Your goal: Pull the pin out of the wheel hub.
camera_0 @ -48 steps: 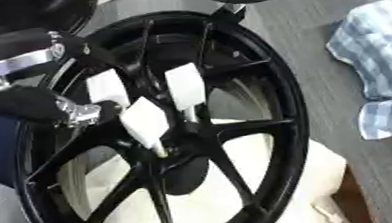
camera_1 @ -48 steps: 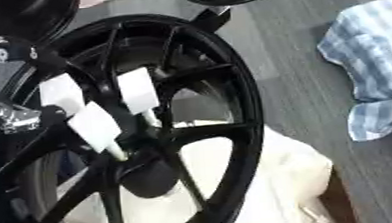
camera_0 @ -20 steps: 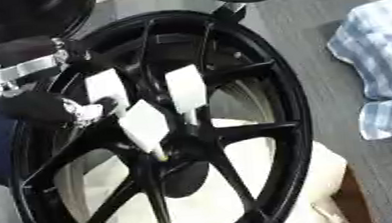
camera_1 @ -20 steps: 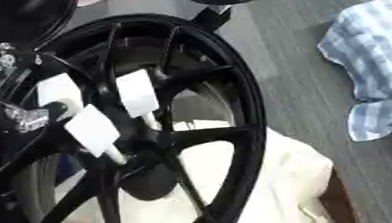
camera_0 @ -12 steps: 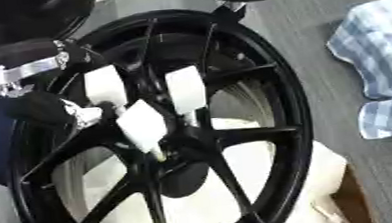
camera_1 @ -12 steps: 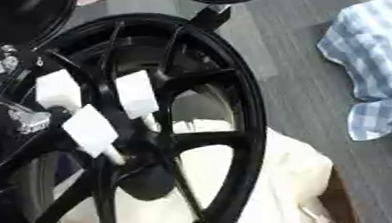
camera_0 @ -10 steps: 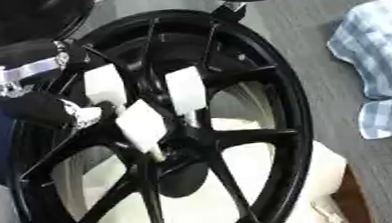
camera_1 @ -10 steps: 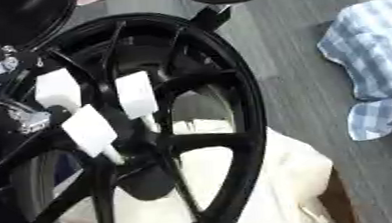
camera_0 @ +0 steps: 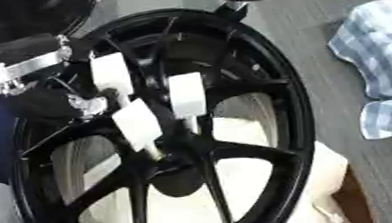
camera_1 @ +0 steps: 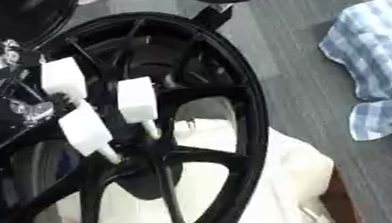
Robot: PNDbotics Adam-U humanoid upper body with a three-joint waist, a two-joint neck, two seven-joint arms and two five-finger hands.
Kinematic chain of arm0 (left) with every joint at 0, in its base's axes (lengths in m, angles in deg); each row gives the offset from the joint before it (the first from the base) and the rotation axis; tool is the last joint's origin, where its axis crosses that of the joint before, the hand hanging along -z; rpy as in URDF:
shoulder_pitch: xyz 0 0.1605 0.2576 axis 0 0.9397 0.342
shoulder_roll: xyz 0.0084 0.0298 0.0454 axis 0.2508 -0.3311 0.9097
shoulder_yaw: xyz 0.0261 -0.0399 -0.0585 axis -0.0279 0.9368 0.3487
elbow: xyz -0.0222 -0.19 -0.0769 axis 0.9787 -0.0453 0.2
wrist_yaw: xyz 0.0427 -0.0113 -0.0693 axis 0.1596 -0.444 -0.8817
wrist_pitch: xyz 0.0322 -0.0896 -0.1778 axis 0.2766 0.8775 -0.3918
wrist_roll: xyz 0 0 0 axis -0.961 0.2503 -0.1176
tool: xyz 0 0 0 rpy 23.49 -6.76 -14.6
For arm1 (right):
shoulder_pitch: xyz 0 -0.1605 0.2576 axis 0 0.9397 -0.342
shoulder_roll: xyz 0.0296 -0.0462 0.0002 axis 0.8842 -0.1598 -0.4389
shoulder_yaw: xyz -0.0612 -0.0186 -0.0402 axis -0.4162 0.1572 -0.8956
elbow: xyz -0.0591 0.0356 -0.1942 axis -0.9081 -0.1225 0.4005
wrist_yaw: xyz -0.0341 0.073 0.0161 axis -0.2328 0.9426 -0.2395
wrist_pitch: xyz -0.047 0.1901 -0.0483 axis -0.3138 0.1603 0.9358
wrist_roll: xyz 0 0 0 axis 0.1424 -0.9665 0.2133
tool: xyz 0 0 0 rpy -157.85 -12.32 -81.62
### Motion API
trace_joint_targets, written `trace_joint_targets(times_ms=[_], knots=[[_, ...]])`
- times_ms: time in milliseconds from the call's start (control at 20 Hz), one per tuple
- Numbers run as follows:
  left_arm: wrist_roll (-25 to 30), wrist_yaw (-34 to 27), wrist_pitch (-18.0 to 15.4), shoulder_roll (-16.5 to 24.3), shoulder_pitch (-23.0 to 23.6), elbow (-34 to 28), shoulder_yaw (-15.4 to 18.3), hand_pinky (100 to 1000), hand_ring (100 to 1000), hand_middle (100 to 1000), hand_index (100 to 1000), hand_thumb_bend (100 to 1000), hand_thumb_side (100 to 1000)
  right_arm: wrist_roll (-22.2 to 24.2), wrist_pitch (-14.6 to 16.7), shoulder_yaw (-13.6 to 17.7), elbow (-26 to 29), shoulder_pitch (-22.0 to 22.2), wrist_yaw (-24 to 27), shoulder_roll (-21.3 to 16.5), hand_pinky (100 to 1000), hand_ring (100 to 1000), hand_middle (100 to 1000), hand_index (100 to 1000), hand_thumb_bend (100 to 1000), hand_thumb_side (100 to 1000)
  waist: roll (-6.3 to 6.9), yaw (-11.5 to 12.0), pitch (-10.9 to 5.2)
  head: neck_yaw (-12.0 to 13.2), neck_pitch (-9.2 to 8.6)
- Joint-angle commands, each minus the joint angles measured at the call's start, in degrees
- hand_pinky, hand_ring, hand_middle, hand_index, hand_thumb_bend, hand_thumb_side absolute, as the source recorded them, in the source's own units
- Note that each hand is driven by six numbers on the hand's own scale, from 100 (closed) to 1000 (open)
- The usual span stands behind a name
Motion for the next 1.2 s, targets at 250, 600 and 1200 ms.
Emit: trace_joint_targets(times_ms=[250,600,1200], knots=[[-6.23,-6.62,-3.23,0.03,-0.36,-1.83,2.16,841,495,272,522,100,410,-0.20,-0.32,1.08,0.21,0.05,-0.61,-1.03,858,699,642,559,127,428,-0.44,0.10,-1.67,-0.14,-0.24],[-12.69,-13.09,-4.15,2.02,-0.73,-1.83,7.34,837,447,180,428,100,452,-0.30,-0.27,1.32,0.22,0.24,-0.43,-1.30,859,699,642,559,130,428,-0.40,0.60,-2.10,-0.68,-0.19],[-23.64,-24.04,-6.89,10.85,7.97,5.04,24.72,847,468,197,431,100,527,-2.40,1.11,3.64,0.68,3.69,-0.46,-1.68,859,698,642,559,130,420,-1.16,5.26,-3.46,-4.98,0.79]])
